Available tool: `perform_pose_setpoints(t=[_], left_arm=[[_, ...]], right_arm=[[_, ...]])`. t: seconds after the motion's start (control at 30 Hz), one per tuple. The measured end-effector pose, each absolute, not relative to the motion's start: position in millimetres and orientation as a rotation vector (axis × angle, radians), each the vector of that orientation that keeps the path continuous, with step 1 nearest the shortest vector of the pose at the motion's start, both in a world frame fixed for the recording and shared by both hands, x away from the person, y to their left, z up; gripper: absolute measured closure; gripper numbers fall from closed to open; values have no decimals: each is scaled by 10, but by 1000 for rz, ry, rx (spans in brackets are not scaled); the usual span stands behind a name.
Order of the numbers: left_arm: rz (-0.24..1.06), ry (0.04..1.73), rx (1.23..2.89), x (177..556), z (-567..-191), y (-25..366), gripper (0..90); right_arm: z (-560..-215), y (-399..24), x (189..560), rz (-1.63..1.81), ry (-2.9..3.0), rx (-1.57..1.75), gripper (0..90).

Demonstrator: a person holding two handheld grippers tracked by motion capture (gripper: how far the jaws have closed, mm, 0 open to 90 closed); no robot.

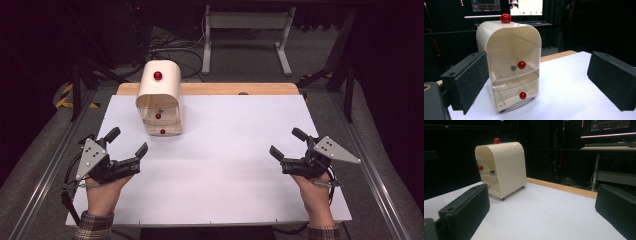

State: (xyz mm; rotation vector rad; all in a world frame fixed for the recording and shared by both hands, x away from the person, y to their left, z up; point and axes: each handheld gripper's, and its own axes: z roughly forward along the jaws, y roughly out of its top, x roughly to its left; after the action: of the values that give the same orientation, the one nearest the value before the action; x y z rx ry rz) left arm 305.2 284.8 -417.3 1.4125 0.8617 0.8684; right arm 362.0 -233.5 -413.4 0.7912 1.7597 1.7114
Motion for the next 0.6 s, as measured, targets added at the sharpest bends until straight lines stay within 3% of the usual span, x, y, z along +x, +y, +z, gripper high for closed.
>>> perform_pose_setpoints(t=[0.6], left_arm=[[866,844,1415,3026,-4209,2888,24]], right_arm=[[-4143,-2309,3628,1706,1779,784,1]])
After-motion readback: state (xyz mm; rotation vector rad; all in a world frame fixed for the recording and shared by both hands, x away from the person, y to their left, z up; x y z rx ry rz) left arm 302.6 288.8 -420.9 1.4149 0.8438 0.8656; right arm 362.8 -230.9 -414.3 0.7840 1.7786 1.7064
